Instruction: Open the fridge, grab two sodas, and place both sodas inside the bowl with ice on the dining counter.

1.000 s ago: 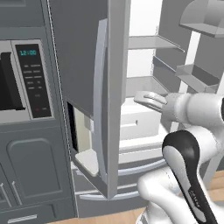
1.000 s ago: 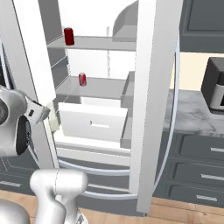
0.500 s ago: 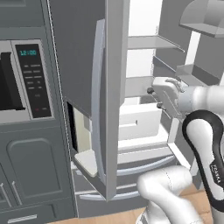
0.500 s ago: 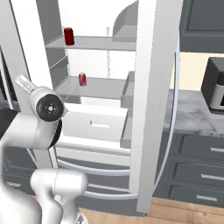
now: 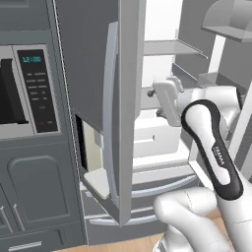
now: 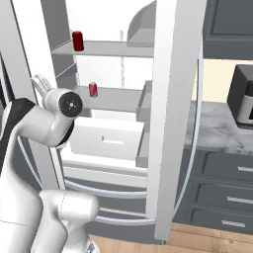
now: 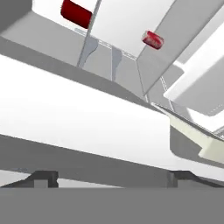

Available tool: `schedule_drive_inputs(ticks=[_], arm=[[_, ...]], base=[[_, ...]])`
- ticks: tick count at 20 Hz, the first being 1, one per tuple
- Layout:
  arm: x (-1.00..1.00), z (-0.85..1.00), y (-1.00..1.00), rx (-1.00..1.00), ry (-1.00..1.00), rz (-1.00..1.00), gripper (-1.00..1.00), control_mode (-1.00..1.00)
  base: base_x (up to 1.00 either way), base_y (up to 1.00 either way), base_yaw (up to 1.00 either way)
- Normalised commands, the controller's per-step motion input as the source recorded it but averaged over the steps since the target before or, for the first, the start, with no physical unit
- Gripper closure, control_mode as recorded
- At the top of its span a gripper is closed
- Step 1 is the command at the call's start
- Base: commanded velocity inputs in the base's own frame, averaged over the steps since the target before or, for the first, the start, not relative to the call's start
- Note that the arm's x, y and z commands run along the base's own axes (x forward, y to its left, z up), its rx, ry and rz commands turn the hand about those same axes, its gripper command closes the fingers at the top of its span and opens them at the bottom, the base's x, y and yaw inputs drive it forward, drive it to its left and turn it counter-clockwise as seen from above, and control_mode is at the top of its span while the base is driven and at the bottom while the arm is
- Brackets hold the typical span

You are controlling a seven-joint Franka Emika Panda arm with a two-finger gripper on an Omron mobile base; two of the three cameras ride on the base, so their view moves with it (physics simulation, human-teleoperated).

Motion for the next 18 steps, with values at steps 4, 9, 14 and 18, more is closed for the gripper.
schedule_drive_inputs(ticks=[4, 9, 14, 18], arm=[[0.37, 0.00, 0.41, 0.07, 0.13, 0.04, -1.00, -1.00], [0.09, 0.00, 0.54, 0.02, 0.05, 0.03, -1.00, -1.00], [-0.11, 0.00, 0.72, 0.00, 0.00, 0.05, -1.00, -1.00], [-0.11, 0.00, 0.73, 0.00, 0.00, 0.06, -1.00, -1.00]], base=[[0.00, 0.00, 0.00], [0.00, 0.00, 0.00], [0.00, 0.00, 0.00], [0.00, 0.00, 0.00]])
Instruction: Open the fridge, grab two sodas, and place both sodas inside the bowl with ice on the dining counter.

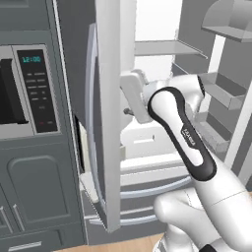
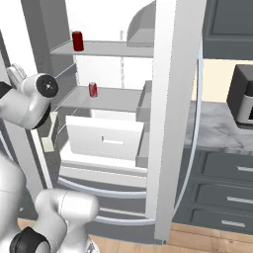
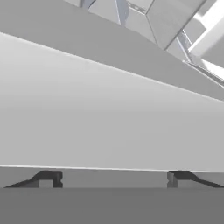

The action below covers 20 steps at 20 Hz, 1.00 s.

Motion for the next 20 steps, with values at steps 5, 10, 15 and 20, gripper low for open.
schedule_drive_inputs(ticks=[5, 10, 15, 20], arm=[[-0.09, 0.00, 0.76, 0.00, 0.00, 0.05, -1.00, -1.00], [-0.02, 0.00, 0.72, 0.00, 0.02, 0.03, -1.00, -1.00], [0.00, -0.03, 0.64, 0.00, 0.03, 0.02, -1.00, -1.00], [-0.02, -0.19, 0.22, -0.09, 0.04, 0.02, -1.00, -1.00]], base=[[0.00, 0.00, 0.00], [0.00, 0.00, 0.00], [0.00, 0.00, 0.00], [0.00, 0.00, 0.00]])
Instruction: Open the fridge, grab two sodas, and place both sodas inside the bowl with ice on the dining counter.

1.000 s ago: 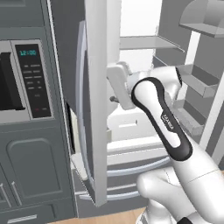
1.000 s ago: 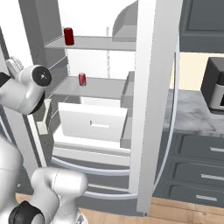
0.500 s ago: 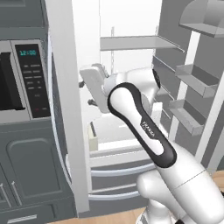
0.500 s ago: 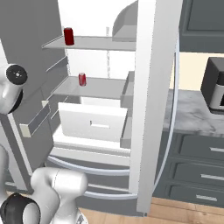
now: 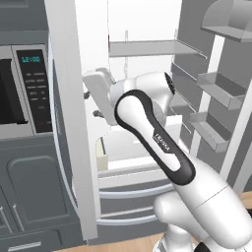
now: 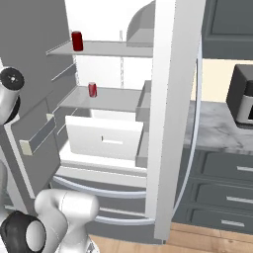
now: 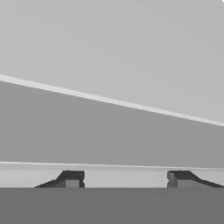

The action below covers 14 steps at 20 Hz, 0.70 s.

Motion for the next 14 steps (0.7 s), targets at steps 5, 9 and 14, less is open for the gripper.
schedule_drive_inputs(ticks=[5, 9, 14], arm=[[-0.49, -0.07, -0.30, -0.08, -0.04, 0.00, -1.00, -1.00], [-0.82, 0.00, -0.72, -0.08, -0.08, 0.00, -1.00, -1.00], [-0.69, 0.00, -0.82, -0.14, -0.03, 0.00, -1.00, -1.00]], base=[[0.00, 0.00, 0.00], [0.00, 0.00, 0.00], [0.00, 0.00, 0.00]])
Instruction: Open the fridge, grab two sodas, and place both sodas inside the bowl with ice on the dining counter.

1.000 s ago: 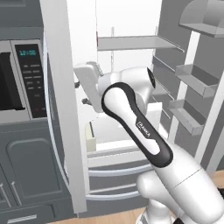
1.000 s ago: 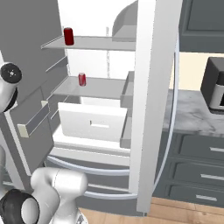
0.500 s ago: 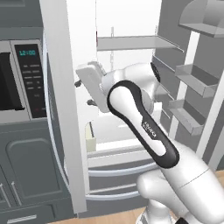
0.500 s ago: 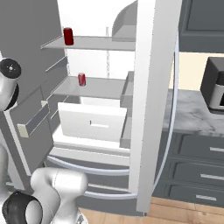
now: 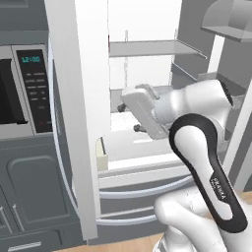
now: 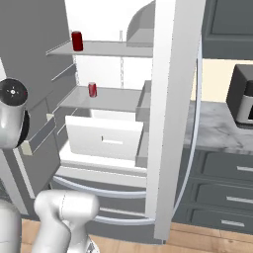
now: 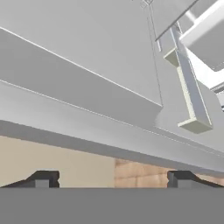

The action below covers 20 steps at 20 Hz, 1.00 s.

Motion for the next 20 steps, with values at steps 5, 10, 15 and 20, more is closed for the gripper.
schedule_drive_inputs(ticks=[5, 10, 15, 20], arm=[[-0.62, 0.00, -0.76, -0.23, 0.00, -0.01, -1.00, -1.00], [-0.48, 0.00, -0.69, -0.35, 0.04, -0.01, -1.00, -1.00], [-0.43, -0.14, -0.68, -0.43, -0.01, 0.00, -1.00, -1.00], [-0.16, -0.40, -0.64, -0.44, -0.07, 0.00, -1.00, -1.00]], base=[[0.00, 0.00, 0.00], [0.00, 0.00, 0.00], [0.00, 0.00, 0.00], [0.00, 0.00, 0.00]])
